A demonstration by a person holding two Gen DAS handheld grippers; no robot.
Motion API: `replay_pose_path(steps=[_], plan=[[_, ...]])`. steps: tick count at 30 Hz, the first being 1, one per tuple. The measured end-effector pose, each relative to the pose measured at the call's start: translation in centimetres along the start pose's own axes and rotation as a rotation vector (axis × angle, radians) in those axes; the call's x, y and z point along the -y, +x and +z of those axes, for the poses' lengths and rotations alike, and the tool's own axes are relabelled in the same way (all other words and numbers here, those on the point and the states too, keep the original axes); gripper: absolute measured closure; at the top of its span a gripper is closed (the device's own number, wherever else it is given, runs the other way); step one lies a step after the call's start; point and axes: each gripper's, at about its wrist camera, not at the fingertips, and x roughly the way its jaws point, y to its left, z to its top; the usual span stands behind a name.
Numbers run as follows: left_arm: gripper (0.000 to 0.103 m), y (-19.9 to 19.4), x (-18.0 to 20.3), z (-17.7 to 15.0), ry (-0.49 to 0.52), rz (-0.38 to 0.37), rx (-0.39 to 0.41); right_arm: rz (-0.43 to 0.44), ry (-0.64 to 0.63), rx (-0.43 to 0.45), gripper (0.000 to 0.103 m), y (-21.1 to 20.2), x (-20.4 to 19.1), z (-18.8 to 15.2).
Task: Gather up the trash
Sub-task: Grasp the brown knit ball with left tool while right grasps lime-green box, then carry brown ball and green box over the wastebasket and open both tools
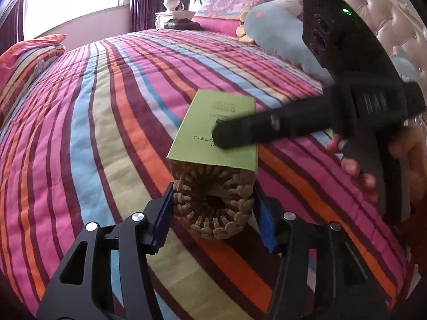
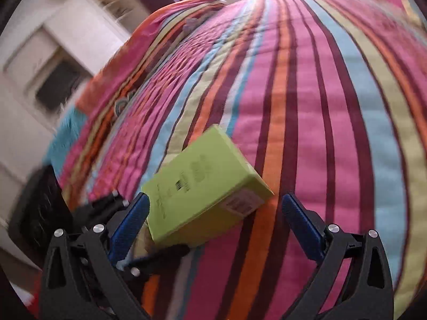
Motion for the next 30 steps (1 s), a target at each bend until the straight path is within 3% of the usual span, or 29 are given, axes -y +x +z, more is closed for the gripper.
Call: replay_pose_path(steps=[3,7,12,13,14,16,20,25,30], plan=[[0.049,-0.5,0.3,-0.4,0.014,0.023,-0.01,0.038,0.074,0.01,0.008,0.0,0.9,0.0],[0.049,-1.0,0.3,-1.0,0.003,0.014,-0.007,0.189,0.23,-0.03,0.008,0.3,1.2,-0.5],[0.049,-1.1,0.2,-1.3,-0.008,0.013,-0.014,0.173,0.217,-0.045,0.01,1.6,-1.1,-1.1],[0.049,-1.4,0.1,-1.6,-0.011,0.011,-0.014,0.185,0.227,-0.029,0.023,1.7,-1.1,-1.0],[0.049,-1.5,0.0,-1.7,-0.014,0.009,-0.015,0.226,0.254,-0.021,0.042,1.7,-1.0,-1.0],[0.049,-2.1,-0.2,-2.3,-0.018,0.003,-0.015,0.271,0.291,0.002,0.053,1.5,-0.5,-1.2],[0.049,-3.1,-0.1,-3.5,-0.032,0.005,-0.003,0.285,0.232,-0.012,0.056,0.4,-1.4,-1.8],[0.049,-6.5,0.7,-5.6,-0.019,0.058,0.031,0.169,0.159,0.069,0.057,-3.4,-3.0,-2.2],[0.049,-12.4,0.3,-8.5,-0.089,0.087,0.123,-0.03,0.005,0.154,0.056,-8.8,-4.6,-5.4]])
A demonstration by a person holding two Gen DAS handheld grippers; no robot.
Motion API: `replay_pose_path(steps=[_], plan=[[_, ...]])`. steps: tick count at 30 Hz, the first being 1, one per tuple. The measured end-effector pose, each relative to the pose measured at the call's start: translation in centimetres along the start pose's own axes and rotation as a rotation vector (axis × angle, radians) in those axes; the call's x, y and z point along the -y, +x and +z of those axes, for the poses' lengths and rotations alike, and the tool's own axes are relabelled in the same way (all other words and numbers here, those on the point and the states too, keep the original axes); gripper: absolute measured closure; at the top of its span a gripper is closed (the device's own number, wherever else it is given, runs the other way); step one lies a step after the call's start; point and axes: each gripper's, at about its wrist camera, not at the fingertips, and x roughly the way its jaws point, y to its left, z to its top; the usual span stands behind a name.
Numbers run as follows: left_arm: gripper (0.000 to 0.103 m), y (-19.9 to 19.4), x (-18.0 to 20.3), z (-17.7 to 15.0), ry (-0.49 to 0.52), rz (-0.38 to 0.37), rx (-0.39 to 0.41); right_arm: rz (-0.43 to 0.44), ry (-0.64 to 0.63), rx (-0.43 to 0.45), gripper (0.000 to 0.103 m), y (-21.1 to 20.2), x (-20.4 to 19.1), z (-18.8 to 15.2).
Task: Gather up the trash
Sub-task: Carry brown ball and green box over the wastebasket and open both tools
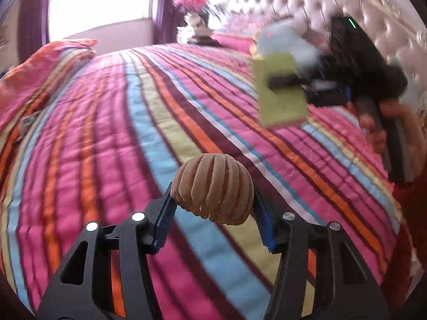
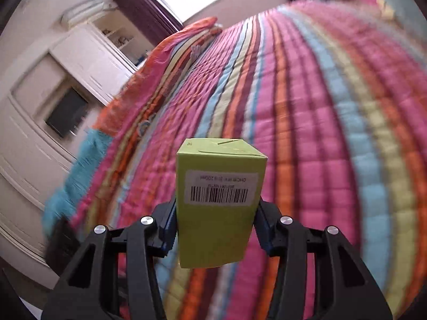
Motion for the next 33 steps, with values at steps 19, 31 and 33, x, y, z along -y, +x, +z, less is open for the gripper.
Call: replay_pose_path(steps=[19,31,33], plan=[[0.049,-16.7,14.1,-25.8,-0.187,-0.013,-0.233,-0.132,-0.345,-0.045,0.056,-12.9,-11.4,-33.1],[0.046,-5.4,17.9,-38.6,-0.296,0.013,-0.73,-0.313,-0.157,-0.545,0.055,0.5,-2.3,-45.5],[0.042,-5.2,18.3,-39.0,-0.266,0.054,-0.755,-0.323,-0.165,-0.556,0.052,0.7,-2.2,-45.5]])
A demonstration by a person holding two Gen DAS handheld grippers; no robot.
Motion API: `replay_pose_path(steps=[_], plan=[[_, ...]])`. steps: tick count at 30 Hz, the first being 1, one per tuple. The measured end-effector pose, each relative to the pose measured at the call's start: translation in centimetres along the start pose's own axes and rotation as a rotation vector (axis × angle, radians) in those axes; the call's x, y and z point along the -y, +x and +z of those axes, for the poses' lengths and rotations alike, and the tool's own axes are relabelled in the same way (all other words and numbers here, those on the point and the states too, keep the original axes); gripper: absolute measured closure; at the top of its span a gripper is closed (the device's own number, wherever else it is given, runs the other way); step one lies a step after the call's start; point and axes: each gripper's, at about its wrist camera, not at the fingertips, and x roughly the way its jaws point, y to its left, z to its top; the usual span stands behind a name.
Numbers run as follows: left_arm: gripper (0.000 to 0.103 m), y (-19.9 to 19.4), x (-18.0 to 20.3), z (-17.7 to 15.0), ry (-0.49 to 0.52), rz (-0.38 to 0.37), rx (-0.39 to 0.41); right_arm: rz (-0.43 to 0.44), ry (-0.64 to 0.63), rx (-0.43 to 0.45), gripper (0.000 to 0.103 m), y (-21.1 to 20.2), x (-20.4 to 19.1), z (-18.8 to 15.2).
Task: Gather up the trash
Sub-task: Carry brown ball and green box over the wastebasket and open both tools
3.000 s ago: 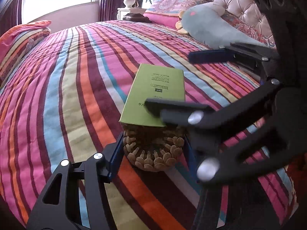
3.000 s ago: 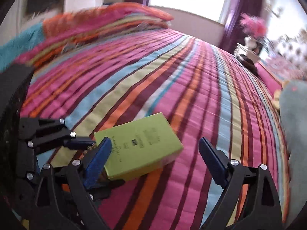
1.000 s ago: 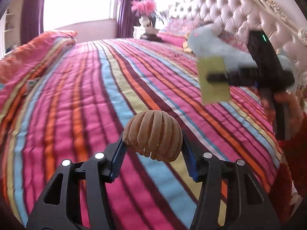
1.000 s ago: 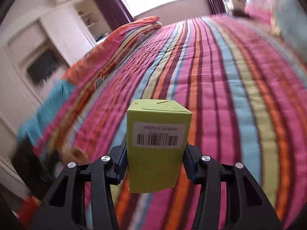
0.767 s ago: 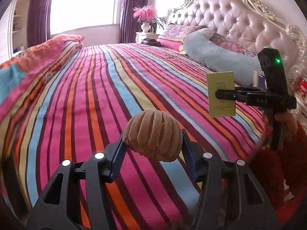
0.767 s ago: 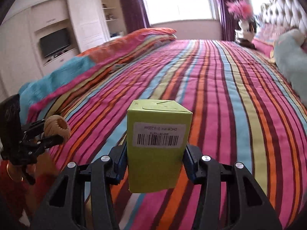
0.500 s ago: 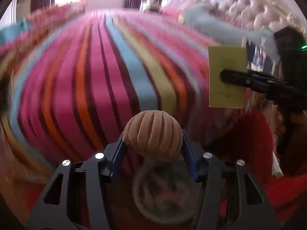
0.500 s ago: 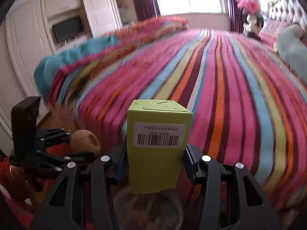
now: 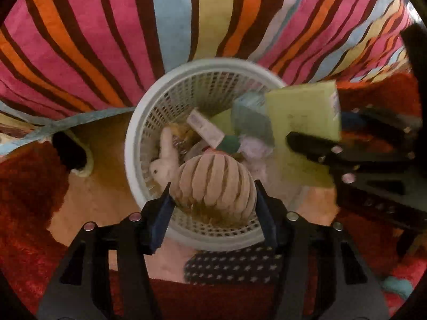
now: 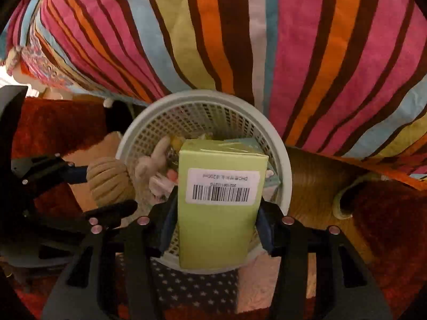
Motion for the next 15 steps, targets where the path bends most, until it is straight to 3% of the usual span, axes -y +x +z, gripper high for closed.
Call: replay_pose_path(steps=[1,3,6,13,15], plan=[[0.035,0.1,0.1,-0.1,0.0,0.009,-0.001,-0.008,0.004,-0.001,0.048,0.0,0.2,0.3],[0.03,0.1,0.1,-0.3,-0.01,0.016,0.0,-0.017,0.014,-0.003,0.035,0.1,0.5,0.4],[0.022,0.1,0.0,0.2,-0.022,0.015,0.009,-0.024,0.018,-0.006,0.032,0.3,0.5,-1.1],[0.021,-0.1,0.0,0.1,-0.024,0.034,0.022,-0.057,0.045,0.005,0.022,0.4,0.4,-2.4],[0.015,-0.2,0.1,0.2,-0.023,0.05,0.028,-0.076,0.051,0.019,0.019,-0.1,0.5,-2.5]])
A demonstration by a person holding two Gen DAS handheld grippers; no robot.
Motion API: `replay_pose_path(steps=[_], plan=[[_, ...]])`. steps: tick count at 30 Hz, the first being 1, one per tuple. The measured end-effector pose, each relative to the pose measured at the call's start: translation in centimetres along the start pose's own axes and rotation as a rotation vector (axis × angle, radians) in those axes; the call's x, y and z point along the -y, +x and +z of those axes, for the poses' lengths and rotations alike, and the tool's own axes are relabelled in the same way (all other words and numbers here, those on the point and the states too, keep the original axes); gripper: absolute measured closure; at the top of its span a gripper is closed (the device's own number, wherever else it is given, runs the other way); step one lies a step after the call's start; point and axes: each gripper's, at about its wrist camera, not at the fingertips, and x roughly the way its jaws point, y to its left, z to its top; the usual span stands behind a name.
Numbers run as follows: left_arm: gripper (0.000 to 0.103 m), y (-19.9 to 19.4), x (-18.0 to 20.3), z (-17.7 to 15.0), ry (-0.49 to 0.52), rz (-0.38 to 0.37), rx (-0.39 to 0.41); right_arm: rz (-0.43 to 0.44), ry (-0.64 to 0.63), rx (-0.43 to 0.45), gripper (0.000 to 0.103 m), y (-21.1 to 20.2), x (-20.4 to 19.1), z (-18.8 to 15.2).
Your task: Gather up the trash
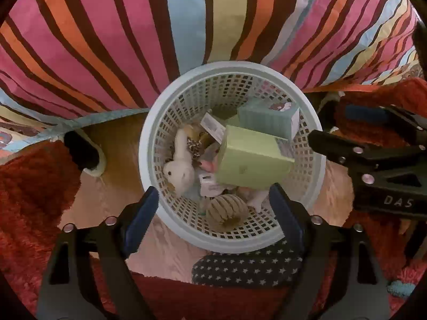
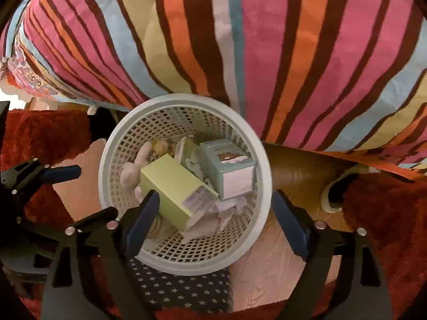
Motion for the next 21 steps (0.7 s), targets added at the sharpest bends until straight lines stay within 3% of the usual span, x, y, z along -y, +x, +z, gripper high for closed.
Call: replay_pose_path(steps=[4,6,10,14,19,21], plan=[[0.009,-0.8,0.1,0.3,-0.004,0.02,0.036,-0.036,0.019,0.029,0.017,-1.2,0.4,-0.1],[0.008,-1.4,0.0,0.6,-0.01,0.041,0.057,-0.041,0.043,0.047,0.007,-1.9,0.6,0.0],[0.008,-2.6,0.1,1.6,-0.022,0.106,0.087,-0.079,0.096,0.077,0.007,-3.0,1.2,0.4],[0.008,-3.7,0.4,2.4,-0.054,0.082,0.109,-0.089,0.143,0.088,0.007,-3.9,1.5,0.7],[0.008,-4.4,0.9,3.1,-0.047,0.161,0.143,-0.111,0.179,0.106,0.007,-4.6,1.7,1.0],[0.008,-4.7,0.9,3.2,-0.048,0.149,0.147,-0.113,0.197,0.107,0.007,-4.7,2.0,1.0]])
